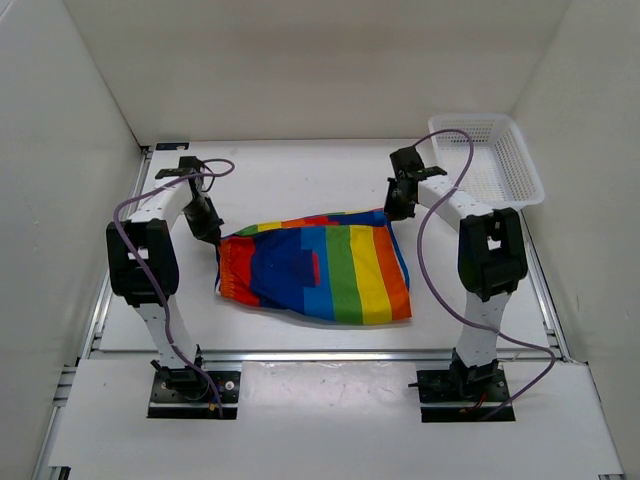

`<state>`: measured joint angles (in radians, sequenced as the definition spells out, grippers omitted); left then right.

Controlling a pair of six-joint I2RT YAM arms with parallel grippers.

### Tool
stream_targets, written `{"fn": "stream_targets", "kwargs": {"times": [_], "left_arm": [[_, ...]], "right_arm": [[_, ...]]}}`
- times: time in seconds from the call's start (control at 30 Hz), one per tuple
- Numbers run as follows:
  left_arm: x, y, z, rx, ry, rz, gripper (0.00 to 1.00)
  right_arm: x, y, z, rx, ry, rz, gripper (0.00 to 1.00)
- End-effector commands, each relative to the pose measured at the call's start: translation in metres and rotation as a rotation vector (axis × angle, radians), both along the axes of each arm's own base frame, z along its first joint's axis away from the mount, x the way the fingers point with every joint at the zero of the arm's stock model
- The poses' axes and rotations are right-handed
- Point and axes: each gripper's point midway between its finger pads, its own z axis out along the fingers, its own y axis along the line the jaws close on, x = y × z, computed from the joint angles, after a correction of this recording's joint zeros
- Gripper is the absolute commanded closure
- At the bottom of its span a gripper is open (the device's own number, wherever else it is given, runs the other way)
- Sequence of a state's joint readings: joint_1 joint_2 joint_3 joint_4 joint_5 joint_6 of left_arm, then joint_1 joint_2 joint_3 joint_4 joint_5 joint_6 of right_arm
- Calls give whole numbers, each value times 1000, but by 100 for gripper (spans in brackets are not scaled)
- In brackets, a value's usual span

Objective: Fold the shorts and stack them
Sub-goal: Fold the shorts

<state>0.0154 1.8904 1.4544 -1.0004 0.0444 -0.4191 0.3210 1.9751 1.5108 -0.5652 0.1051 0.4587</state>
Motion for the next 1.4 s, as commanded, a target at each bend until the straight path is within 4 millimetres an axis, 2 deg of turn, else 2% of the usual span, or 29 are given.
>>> {"fn": "stream_targets", "kwargs": {"times": [0.0,0.03,0.1,0.13,0.17,0.2,0.23,0.3,0.4,0.47,0.67,0.73,0.77,0.8,0.83,0.87,0.9,0.93,0.97,1.03,1.07,1.1,1.2,1.23,1.27,1.3,1.33,1.37], "left_arm": [[18,1,19,12,-82,1,90],[18,-1,20,3,-82,-11,90],[20,-4,20,-11,-84,-14,78],[20,-5,20,-21,-84,-16,73],[23,-5,20,-21,-86,-16,62],[23,-7,20,-30,-86,-18,55],[25,-7,19,-30,-84,-18,53],[27,-9,17,-39,-81,-20,36],[32,-10,15,-48,-80,-22,36],[34,-11,14,-56,-79,-33,36],[33,-16,4,-85,-51,-38,49],[32,-18,4,-93,-52,-49,70],[32,-18,4,-94,-52,-49,84],[32,-18,4,-94,-52,-49,90],[32,-18,4,-94,-52,-49,90],[33,-16,4,-85,-52,-48,90],[33,-16,10,-84,-67,-48,90],[34,-12,16,-58,-86,-43,90],[37,-10,22,-48,-106,-42,90],[36,-7,31,-31,-122,-29,90],[33,-6,31,-22,-112,-26,90],[37,-4,37,-11,-133,-24,90],[37,-2,39,0,-133,-21,90],[37,-2,39,0,-133,-21,90],[37,2,39,0,-133,-12,90],[37,2,39,0,-133,-12,90],[37,3,39,9,-133,-10,90],[37,3,39,9,-133,-10,90]], "right_arm": [[8,-3,22,8,-78,-18,100],[7,0,23,21,-74,-11,94],[7,-1,15,35,-50,-10,76],[6,-1,8,30,-36,-10,72],[6,3,4,48,-27,1,65],[6,3,4,48,-26,1,64],[5,5,-1,55,-12,7,64],[3,6,-10,58,11,11,64],[7,7,-11,60,3,12,64],[8,10,-13,70,10,17,65],[11,14,-19,82,23,25,72],[12,17,-20,91,26,30,75],[12,17,-20,92,26,31,82],[12,16,-24,89,35,30,90],[12,17,-24,93,37,21,99],[10,16,-21,94,34,21,100],[15,16,-8,99,-5,7,100],[13,12,-5,83,-13,-3,100],[15,11,12,87,-52,-6,100],[15,9,27,90,-86,-10,100],[16,7,45,91,-127,-16,100],[17,5,53,88,-148,-21,100],[10,1,71,81,-170,-17,100],[11,1,84,85,-184,-16,100],[10,-2,83,67,-180,-14,100],[12,-2,95,71,-209,-6,100],[11,-9,97,60,-210,-22,100],[13,-8,110,67,-234,-22,100]]}}
